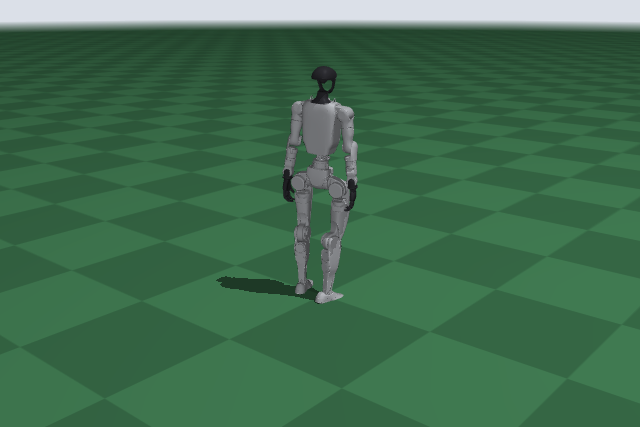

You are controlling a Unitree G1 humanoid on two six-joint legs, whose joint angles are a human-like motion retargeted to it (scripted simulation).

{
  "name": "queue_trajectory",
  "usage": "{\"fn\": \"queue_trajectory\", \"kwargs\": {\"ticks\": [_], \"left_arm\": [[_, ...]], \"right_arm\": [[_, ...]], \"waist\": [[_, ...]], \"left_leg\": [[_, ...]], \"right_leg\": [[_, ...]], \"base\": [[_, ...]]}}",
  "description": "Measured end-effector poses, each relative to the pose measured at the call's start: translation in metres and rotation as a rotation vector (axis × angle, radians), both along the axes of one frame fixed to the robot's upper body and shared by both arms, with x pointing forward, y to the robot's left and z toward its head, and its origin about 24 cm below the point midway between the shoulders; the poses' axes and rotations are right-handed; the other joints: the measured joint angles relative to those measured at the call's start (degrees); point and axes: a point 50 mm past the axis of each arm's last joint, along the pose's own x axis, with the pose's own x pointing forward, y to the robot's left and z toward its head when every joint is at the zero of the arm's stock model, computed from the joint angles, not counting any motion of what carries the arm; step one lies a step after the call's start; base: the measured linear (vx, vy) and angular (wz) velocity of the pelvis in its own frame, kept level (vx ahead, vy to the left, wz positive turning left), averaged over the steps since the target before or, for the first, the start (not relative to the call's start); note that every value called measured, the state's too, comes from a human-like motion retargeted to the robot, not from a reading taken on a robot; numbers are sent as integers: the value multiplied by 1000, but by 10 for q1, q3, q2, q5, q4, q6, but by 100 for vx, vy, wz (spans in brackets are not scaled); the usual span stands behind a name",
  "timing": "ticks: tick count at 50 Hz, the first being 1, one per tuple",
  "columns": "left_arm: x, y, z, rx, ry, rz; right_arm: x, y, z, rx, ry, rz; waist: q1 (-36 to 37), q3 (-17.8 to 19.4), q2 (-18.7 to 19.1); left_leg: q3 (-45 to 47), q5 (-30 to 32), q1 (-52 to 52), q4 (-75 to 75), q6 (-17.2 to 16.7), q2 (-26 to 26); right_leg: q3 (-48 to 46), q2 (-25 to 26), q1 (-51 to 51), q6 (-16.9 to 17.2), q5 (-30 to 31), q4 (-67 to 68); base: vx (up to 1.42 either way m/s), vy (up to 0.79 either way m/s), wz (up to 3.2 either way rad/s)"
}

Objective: Upper body actions

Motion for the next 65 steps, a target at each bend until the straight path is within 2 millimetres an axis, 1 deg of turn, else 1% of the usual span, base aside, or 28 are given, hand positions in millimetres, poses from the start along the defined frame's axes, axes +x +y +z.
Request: {"fn": "queue_trajectory", "kwargs": {"ticks": [12, 29, 65], "left_arm": [[4, 0, -1, 2, -13, -2], [0, -1, 0, 0, -1, 4], [2, 1, 0, 4, -4, -6]], "right_arm": [[-1, -1, 0, -5, 3, -4], [-2, -1, 0, -3, 9, -1], [0, -2, 0, 3, -1, 0]], "waist": [[-2, 0, 0], [-3, -1, 1], [-1, -1, 1]], "left_leg": [[0, -1, -1, 0, -1, 1], [2, -1, -1, 0, -2, 3], [1, -5, 2, 2, -2, 3]], "right_leg": [[1, 0, -2, 0, 0, 1], [2, 2, -2, -1, 0, 1], [0, 2, 2, -1, 0, 2]], "base": [[0, 0, 0], [0, 0, 0], [0, 0, 0]]}}
